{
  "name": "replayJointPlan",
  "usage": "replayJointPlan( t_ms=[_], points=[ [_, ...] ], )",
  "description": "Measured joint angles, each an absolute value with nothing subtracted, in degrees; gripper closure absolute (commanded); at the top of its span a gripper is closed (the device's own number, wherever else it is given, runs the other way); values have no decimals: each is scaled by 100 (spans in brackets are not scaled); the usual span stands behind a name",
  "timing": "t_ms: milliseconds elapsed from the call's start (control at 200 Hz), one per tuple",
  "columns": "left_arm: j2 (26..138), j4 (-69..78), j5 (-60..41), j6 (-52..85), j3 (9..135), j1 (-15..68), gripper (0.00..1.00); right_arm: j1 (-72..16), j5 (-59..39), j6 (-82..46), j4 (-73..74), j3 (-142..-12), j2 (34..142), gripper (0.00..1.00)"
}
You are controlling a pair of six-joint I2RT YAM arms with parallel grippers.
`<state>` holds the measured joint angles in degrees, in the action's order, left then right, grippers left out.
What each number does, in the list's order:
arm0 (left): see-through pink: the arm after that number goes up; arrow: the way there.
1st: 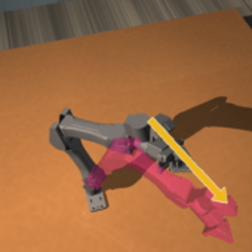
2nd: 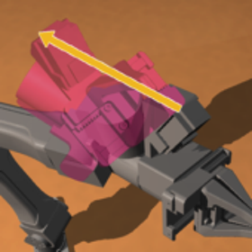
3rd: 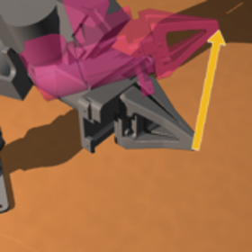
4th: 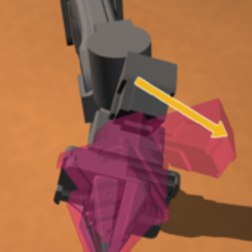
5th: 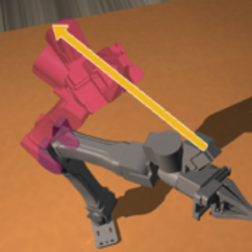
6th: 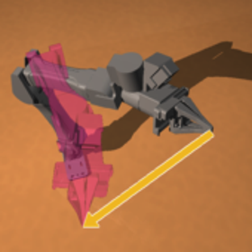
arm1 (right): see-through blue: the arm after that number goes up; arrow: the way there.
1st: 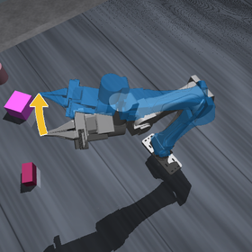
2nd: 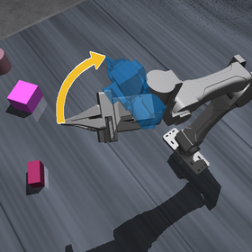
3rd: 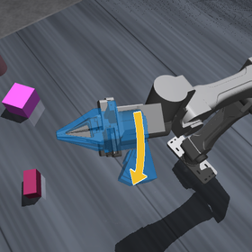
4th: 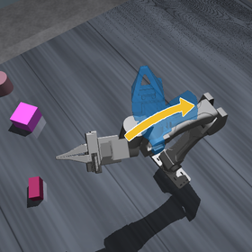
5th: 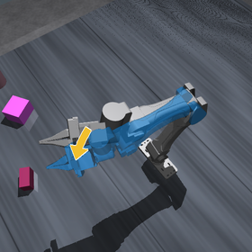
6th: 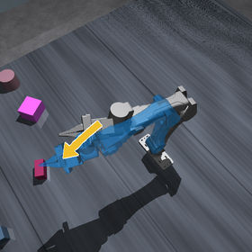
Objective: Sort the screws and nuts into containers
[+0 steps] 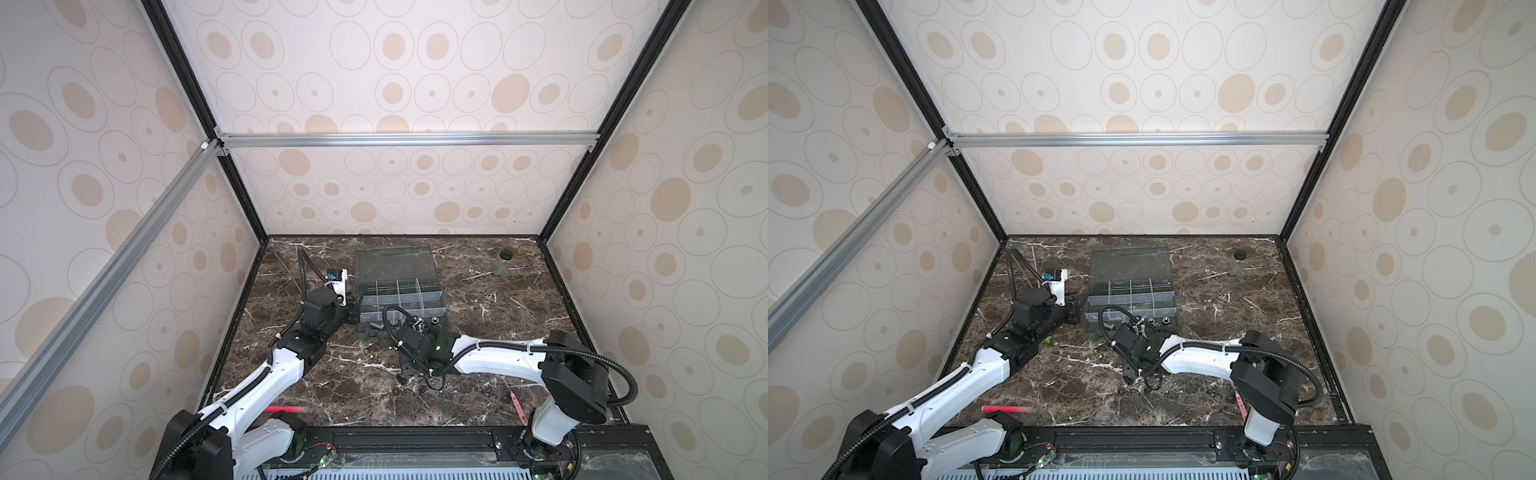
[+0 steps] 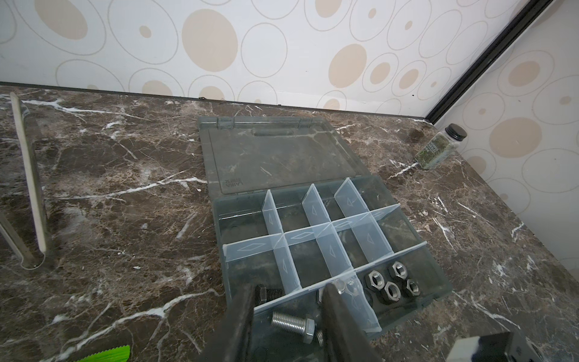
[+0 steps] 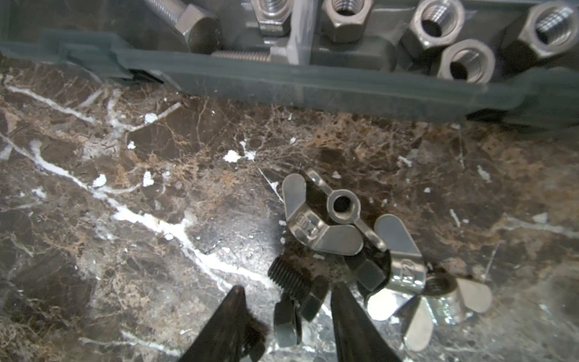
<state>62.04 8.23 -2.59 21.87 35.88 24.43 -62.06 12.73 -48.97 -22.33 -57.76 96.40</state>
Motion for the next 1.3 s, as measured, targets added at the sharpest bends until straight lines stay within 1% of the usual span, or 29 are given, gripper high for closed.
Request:
replayJointPlan(
  t_ms=[330, 750, 1300],
  points=[
    [6165, 819, -294, 2228, 3481, 2443, 63, -6316, 1223, -5072, -2211, -5863, 9979, 52],
    [6053, 816, -292, 2228, 3411, 2443, 63, -6337, 1197, -4943, -2373, -6495, 10453, 52],
    [5986, 812, -290, 2228, 3365, 2443, 63, -6436, 1247, -4613, -3011, -6751, 10492, 52]
  ],
)
